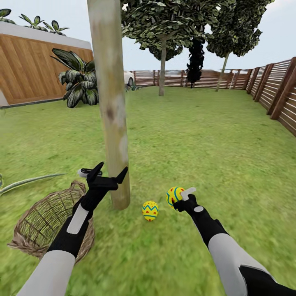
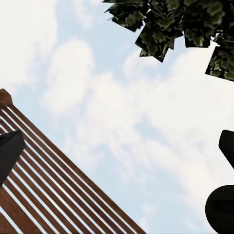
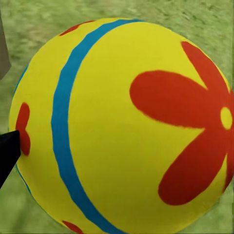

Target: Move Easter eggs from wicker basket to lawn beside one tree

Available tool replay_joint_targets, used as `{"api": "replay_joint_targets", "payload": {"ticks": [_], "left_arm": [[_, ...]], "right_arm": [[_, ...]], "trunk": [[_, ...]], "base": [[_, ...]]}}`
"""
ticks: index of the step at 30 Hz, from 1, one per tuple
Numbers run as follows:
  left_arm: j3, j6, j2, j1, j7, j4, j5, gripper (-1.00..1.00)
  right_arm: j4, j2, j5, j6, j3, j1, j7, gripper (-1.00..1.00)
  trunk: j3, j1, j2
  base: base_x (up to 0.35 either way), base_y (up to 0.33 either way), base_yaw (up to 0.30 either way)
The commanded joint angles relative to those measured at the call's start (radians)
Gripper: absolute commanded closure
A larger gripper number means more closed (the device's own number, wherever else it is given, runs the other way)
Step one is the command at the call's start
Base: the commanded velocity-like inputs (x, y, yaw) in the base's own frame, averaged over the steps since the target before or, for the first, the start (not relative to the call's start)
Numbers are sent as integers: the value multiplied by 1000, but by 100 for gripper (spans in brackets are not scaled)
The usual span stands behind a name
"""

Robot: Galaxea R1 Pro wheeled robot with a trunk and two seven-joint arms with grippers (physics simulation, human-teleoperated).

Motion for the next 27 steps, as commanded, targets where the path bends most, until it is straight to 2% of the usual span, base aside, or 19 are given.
{"api": "replay_joint_targets", "payload": {"ticks": [1, 3, 6, 8, 11, 16, 19, 27], "left_arm": [[1, 9, -1, -1, -2, 0, -1, -100], [1, 9, -3, -1, -1, 1, -2, -100], [0, 8, -7, -1, 0, 0, -2, -100], [-2, 8, -7, 0, 1, 0, -2, -100], [-28, 8, -7, 1, 1, 1, -2, -100], [-52, 8, -14, 1, 1, -1, -7, -100], [-64, 8, -15, 1, 1, -1, -8, -100], [-67, 6, -16, 1, 1, 1, -8, -100]], "right_arm": [[4, 1, 3, 0, -2, 0, -24, 100], [27, 2, 3, -3, 43, 0, -49, 100], [58, 1, 1, -5, 172, 1, -116, 100], [90, 1, 0, -5, 194, 9, -146, 100], [100, 10, -2, 1, 200, 26, -173, 100], [104, 6, -10, -6, 199, 29, -253, 100], [104, 4, -10, -7, 199, 29, -258, 100], [107, 8, -9, -24, 199, 30, -259, 100]], "trunk": [[-1, 0, 0], [-1, 0, 0], [-1, 0, 0], [-1, 0, 0], [-3, 0, 0], [-8, 0, 0], [-11, 0, 0], [-18, 0, 0]], "base": [[174, -246, 295], [162, -192, 295], [37, -42, 295], [4, -5, 289], [1, -1, 261], [10, -14, 247], [131, -210, 246], [163, -255, 245]]}}
